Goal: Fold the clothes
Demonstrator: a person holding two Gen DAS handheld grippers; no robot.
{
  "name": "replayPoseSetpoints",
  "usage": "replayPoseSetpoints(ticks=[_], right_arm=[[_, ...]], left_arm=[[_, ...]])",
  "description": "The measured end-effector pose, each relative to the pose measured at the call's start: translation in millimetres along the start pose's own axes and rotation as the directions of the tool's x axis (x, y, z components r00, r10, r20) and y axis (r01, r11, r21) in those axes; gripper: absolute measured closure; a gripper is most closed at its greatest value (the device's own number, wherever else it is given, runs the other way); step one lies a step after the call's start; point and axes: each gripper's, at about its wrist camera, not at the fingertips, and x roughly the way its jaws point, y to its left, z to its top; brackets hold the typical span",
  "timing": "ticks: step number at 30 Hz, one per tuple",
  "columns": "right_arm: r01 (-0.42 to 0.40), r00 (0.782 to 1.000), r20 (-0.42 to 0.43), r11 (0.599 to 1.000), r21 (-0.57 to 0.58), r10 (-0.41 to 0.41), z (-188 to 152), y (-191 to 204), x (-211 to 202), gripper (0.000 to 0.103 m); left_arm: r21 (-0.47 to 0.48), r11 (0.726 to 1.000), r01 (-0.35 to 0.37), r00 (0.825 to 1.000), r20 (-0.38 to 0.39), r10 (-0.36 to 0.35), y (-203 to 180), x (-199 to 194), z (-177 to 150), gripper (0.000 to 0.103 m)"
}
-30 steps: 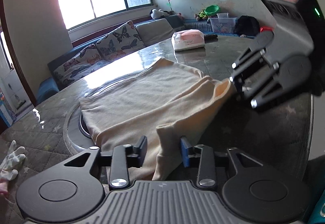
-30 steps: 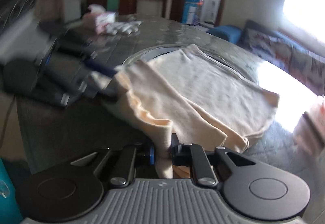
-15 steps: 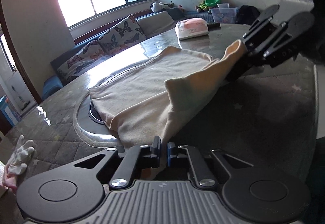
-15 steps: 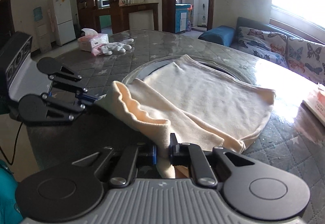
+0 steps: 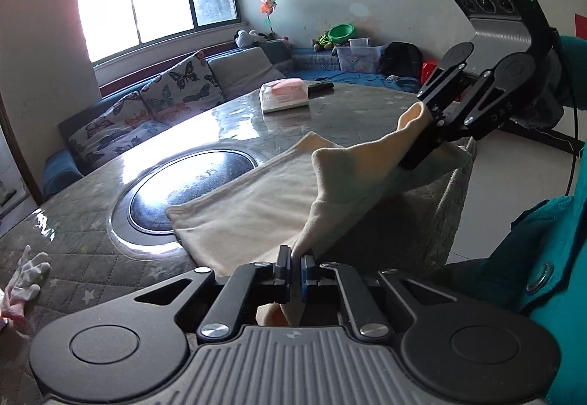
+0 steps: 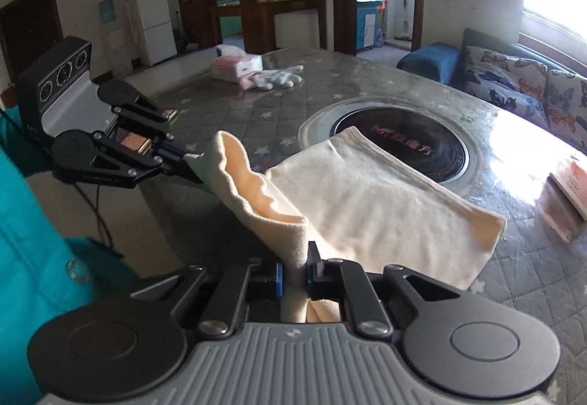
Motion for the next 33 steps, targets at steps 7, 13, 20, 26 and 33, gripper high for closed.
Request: replayPoseSetpoints(ticks=[7,13,20,26,33], right_arm=[[0.05,0.998,0.025,0.998,0.027,-0.051,26.4,-29.3,9.2,0.093],[0.11,0.994,0.005,0.993,0.039,-0.11,59.2,-80.4,39.6,0.093],[0.209,0.978,-0.042,0.975,0.07,-0.206,74.0,-131.3,109.2,0.092],[0.345,0.937,-0.017,0.92,0.186,-0.348,43.6,-146.9,148.6,0.08],[0.337,0.932,0.045,0.907,0.252,-0.359,20.3,-138.6,111.4,0.079]], left_arm=[[-0.028,0.999,-0.042,0.999,0.018,0.043,29.5,29.6,24.5,0.097],[-0.02,0.996,-0.088,0.996,-0.012,0.088,66.2,87.2,51.5,0.097],[-0.057,0.982,-0.179,0.976,-0.139,0.17,104.1,187.6,57.1,0.097],[-0.125,0.96,-0.252,0.959,-0.169,0.23,111.0,213.3,44.9,0.087],[-0.119,0.931,-0.345,0.932,-0.156,0.326,119.8,208.9,45.8,0.072]])
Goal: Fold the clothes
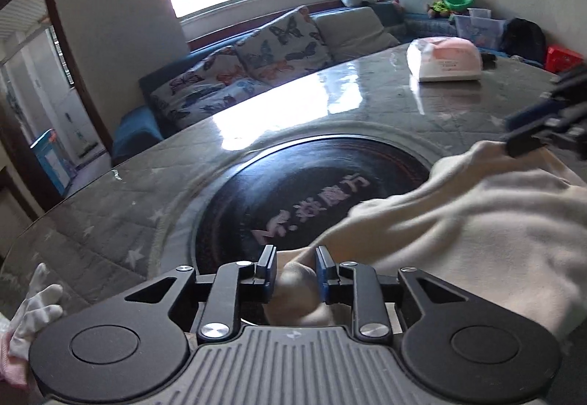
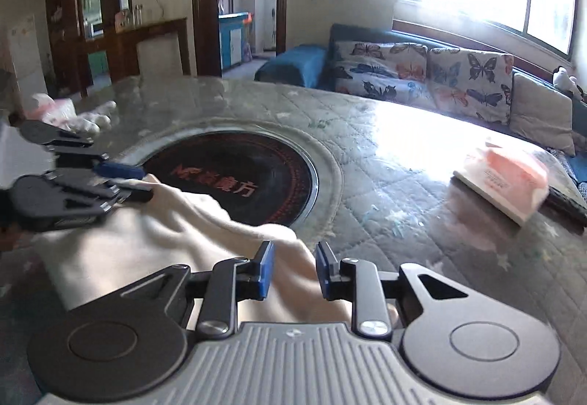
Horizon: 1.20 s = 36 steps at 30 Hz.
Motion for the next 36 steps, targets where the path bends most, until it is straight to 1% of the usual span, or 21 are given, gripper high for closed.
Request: replayPoseSetpoints(ticks=[2,4,5,7,8,10,12,15,16,18,20,23,27,30,36], right_arm=[[-0.013,1.0,-0.025,1.0,0.018,0.013,-9.2,-5.1,-2.4,0.079],[0.011,0.998,-0.061,0.999,0.036,-0.008,-16.9,-11.7,2.0,0.079],[0.023,0.997,-0.069,0.998,0.055,-0.019,-20.7,-15.8,3.3,0.08],[0.019,0.998,-0.058,0.994,0.104,-0.013,-19.3,-22.2,0.9,0.08],[0.015,0.999,-0.043,0.994,0.108,-0.011,-15.3,-21.7,-0.4,0.079],[-0.001,1.0,-0.013,0.995,0.101,0.002,-5.1,-17.5,-0.6,0.079],[-0.041,0.999,0.003,0.995,0.093,0.041,6.1,-11.4,3.8,0.079],[-0.084,0.996,-0.013,0.993,0.078,0.085,17.1,-4.0,23.4,0.079],[-0.087,0.996,-0.02,0.993,0.075,0.089,19.3,-1.4,30.6,0.079],[-0.086,0.995,-0.039,0.993,0.08,0.089,21.8,4.2,43.4,0.079],[-0.075,0.996,-0.05,0.994,0.086,0.079,21.2,4.2,51.3,0.079],[-0.072,0.996,-0.052,0.993,0.092,0.077,18.8,4.4,58.9,0.079],[-0.066,0.997,-0.021,0.996,0.067,0.067,19.8,9.6,45.7,0.078],[-0.087,0.996,-0.011,0.996,0.021,0.088,18.0,19.5,36.2,0.078],[-0.121,0.993,-0.024,0.99,-0.075,0.12,1.0,48.0,21.7,0.079]], left_arm=[[-0.03,0.999,-0.027,1.0,-0.002,0.027,5.4,1.5,1.0,0.071],[-0.042,0.997,-0.069,0.998,0.002,0.069,8.7,0.6,1.9,0.072],[-0.05,0.996,-0.079,0.997,0.004,0.079,10.3,-1.6,2.4,0.073],[-0.063,0.996,-0.059,0.998,0.018,0.06,11.8,-11.0,3.5,0.073],[-0.069,0.997,-0.04,0.999,0.029,0.042,11.7,-16.3,4.1,0.073],[-0.084,0.996,0.014,0.999,0.044,-0.01,8.2,-24.4,6.0,0.073],[-0.101,0.992,0.079,0.996,0.047,-0.074,2.5,-27.5,8.6,0.074],[-0.116,0.98,0.16,0.987,0.033,-0.157,-8.6,-22.0,14.7,0.074],[-0.118,0.978,0.173,0.985,0.026,-0.171,-11.8,-17.9,16.9,0.074],[-0.127,0.975,0.183,0.983,0.005,-0.183,-15.7,-6.0,21.1,0.074],[-0.155,0.969,0.195,0.98,-0.016,-0.199,-16.2,6.6,23.1,0.074],[-0.173,0.966,0.192,0.979,-0.032,-0.201,-16.3,18.5,23.5,0.073],[-0.177,0.965,0.192,0.98,-0.022,-0.199,-14.1,18.8,19.9,0.072],[-0.168,0.968,0.185,0.981,-0.017,-0.191,-15.6,18.5,18.9,0.072],[-0.168,0.969,0.182,0.982,-0.015,-0.187,-15.2,19.3,19.0,0.072]])
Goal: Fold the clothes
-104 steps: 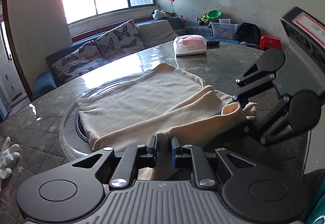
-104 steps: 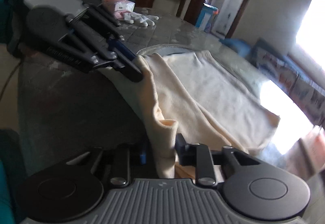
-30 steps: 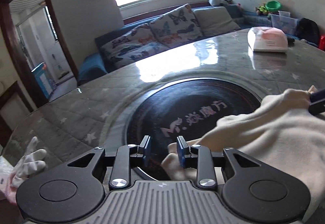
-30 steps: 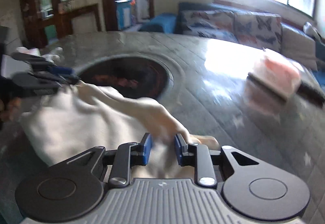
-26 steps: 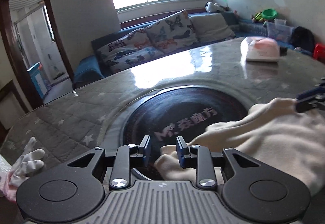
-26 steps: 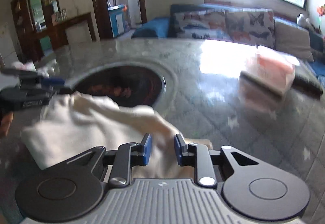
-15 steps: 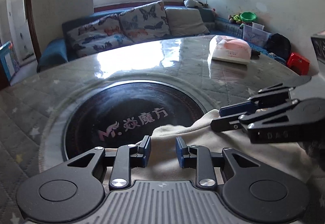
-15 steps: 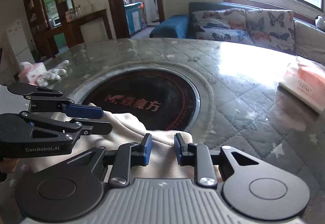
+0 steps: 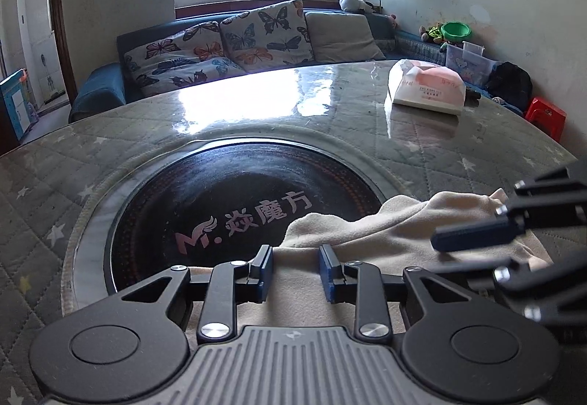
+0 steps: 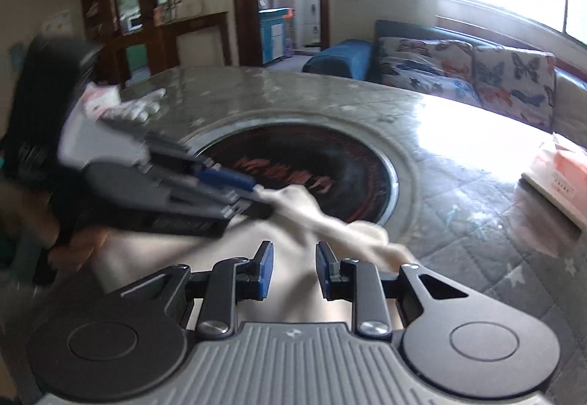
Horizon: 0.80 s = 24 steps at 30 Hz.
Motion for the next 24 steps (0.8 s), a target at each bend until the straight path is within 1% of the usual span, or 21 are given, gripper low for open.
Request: replayPoseSetpoints(ticks=[3,4,5,6,11,14,17,20,24], right_arm=[[-0.002,1.0,0.009,0.998,-0.068,0.003,-8.9,17.5,-9.5,0.078],[-0.001,1.0,0.011,0.996,-0.09,0.002,-12.2,23.7,-12.4,0.077],[0.001,1.0,0.013,0.994,-0.112,0.0,-16.1,29.9,-14.9,0.072],[0.002,1.0,0.015,0.991,-0.13,0.0,-20.4,35.4,-17.5,0.071],[0.012,1.0,0.023,0.98,-0.198,-0.008,-41.3,56.7,-29.0,0.072],[0.007,1.0,0.029,0.984,-0.18,-0.002,-45.6,57.8,-38.8,0.072],[-0.02,0.999,0.04,0.996,-0.082,0.023,-46.3,47.1,-53.0,0.072],[-0.02,1.0,0.023,1.0,-0.014,0.02,-52.2,35.1,-62.1,0.072],[-0.027,1.0,0.007,0.996,0.083,0.026,-54.7,13.1,-71.1,0.072]], left_arm=[[-0.004,1.0,-0.002,1.0,0.002,0.002,0.2,0.1,-0.2,0.072],[-0.002,1.0,-0.004,1.0,0.002,0.004,-0.3,0.2,-0.4,0.072],[-0.001,1.0,-0.006,1.0,0.003,0.006,-0.6,0.1,-0.6,0.072],[-0.001,1.0,-0.006,1.0,0.004,0.006,-0.6,0.2,-0.8,0.072],[-0.007,1.0,-0.006,1.0,0.007,0.006,0.4,0.7,-1.5,0.072],[-0.01,1.0,-0.009,1.0,0.007,0.009,0.2,0.9,-1.2,0.072],[-0.011,1.0,-0.011,1.0,0.01,0.011,-0.1,0.1,-1.7,0.072],[-0.009,1.0,-0.012,1.0,0.012,0.012,-0.8,-3.0,-1.9,0.072],[0.014,1.0,-0.01,0.999,0.03,0.009,-6.5,-21.9,-3.8,0.072]])
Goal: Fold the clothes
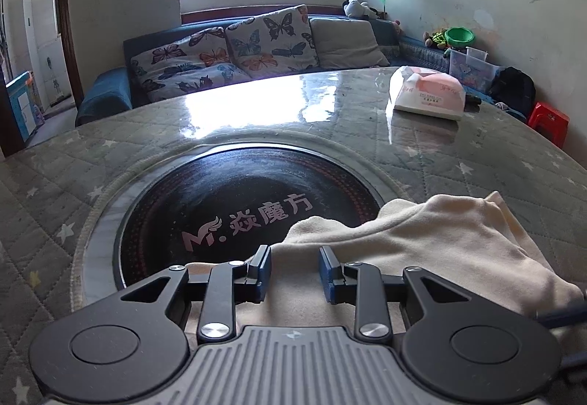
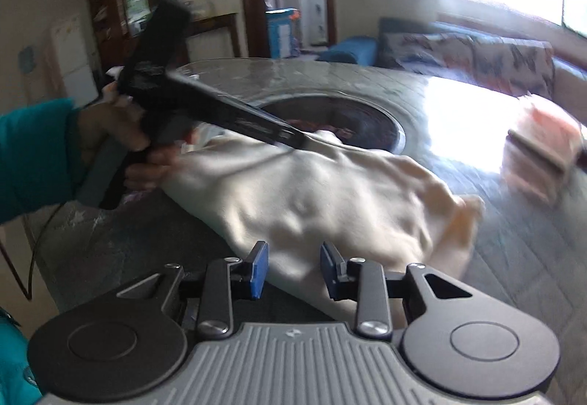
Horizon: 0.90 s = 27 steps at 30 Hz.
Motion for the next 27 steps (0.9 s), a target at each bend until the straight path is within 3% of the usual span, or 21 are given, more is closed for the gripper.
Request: replayPoseSetpoints(ticks=[9,20,27], right_arm=[[0.024,0.997,0.078,0.999,0.044,-0.028,29.1,-29.3,4.4,0.068],[0.095,0.995,0.005,0.99,0.108,-0.096,43.5,-65.6,59.9,0.067],[0.084,0.995,0.055,0.996,0.02,-0.085,46.5,-36.5,39.9,0.063]], left_arm=[[0.031,0.998,0.061,0.998,0.027,-0.062,-20.1,-55.6,-27.3,0.072],[-0.034,0.999,0.036,0.999,0.024,-0.036,-7.4,-78.6,-57.5,0.072],[-0.121,0.992,0.024,1.0,0.008,-0.023,17.1,-86.4,-69.8,0.072]])
